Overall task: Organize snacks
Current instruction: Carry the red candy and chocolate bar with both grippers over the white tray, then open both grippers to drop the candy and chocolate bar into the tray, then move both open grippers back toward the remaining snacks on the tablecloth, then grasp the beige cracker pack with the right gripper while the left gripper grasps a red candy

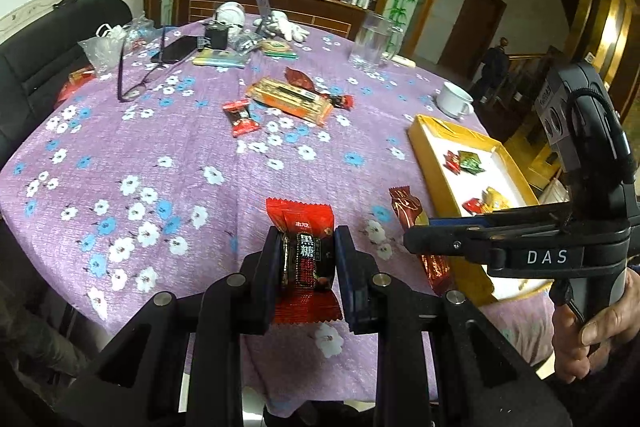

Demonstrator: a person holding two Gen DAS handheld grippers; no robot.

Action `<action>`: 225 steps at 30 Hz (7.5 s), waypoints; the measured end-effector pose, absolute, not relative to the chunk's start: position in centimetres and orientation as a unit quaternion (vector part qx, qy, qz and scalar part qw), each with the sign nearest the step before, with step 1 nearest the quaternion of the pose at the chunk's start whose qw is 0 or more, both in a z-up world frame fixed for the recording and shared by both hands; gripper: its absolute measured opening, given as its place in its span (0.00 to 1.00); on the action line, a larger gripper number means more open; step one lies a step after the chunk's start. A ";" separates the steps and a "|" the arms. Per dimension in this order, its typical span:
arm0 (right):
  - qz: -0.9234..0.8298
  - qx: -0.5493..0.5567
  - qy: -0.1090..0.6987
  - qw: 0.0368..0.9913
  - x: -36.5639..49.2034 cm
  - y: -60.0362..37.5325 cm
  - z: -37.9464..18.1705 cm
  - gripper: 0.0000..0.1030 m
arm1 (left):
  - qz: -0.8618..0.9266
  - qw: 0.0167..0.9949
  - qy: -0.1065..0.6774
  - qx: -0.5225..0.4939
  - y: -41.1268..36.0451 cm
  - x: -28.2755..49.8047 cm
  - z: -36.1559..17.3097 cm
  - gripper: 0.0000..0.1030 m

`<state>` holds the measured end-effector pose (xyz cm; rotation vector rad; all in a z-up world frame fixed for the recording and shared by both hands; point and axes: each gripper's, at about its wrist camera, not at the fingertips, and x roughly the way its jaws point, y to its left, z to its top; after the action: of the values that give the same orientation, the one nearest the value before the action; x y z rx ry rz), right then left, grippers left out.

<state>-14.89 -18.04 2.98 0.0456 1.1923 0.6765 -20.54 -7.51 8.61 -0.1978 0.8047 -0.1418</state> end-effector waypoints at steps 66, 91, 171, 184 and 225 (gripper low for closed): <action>0.131 0.130 0.574 0.798 -0.1 -45.3 -1.5 0.30 | -0.160 0.857 0.489 0.025 -35.2 -5.2 5.9 0.22; 0.139 0.161 0.552 0.806 -5.7 -44.5 1.9 0.31 | -0.169 0.876 0.448 0.063 -34.2 -8.8 8.8 0.23; 0.328 -0.017 0.593 0.735 -12.5 -7.9 4.2 0.47 | 0.035 0.914 0.384 -0.127 -0.5 -20.1 10.8 0.25; 0.350 0.003 0.575 0.739 -5.4 -12.3 4.4 0.56 | 0.046 0.877 0.449 -0.166 -2.2 -17.2 8.7 0.25; 0.237 -0.083 0.594 0.764 7.2 -8.0 -3.7 0.57 | -0.098 0.834 0.519 -0.160 1.0 2.7 3.9 0.41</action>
<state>7.17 -7.99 -3.67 -0.1811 1.2913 0.5141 2.74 1.05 3.95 -0.3382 1.0992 -0.2067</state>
